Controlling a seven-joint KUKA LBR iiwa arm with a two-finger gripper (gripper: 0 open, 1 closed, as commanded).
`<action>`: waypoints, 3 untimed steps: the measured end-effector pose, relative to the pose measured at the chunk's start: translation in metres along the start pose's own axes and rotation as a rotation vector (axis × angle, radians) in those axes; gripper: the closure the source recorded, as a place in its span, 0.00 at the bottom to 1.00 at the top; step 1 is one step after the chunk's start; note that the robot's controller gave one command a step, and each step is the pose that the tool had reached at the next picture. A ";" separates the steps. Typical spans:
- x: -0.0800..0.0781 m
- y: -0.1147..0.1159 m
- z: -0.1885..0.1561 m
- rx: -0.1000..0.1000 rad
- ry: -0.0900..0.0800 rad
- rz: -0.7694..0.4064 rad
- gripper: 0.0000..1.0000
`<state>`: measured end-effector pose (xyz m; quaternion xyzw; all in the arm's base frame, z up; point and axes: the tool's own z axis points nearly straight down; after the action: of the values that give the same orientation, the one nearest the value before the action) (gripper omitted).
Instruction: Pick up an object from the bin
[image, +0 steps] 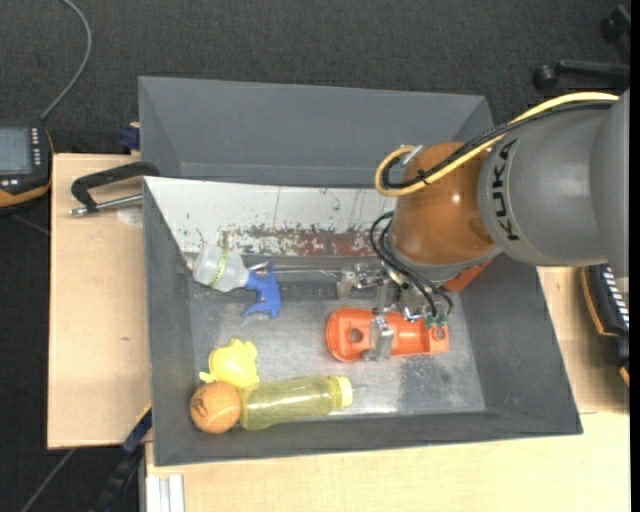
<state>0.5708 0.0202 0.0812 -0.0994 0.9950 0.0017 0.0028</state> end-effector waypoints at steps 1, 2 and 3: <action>0.002 -0.012 0.008 0.001 0.000 0.042 0.00; 0.005 -0.013 0.009 0.000 -0.002 0.047 0.00; 0.012 -0.010 0.010 0.000 -0.002 0.012 0.00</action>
Offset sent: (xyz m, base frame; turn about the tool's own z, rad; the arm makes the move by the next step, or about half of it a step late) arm -0.0112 -0.0170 -0.0112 0.0366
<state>0.5605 0.0084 0.0713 -0.0933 0.9956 0.0017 0.0035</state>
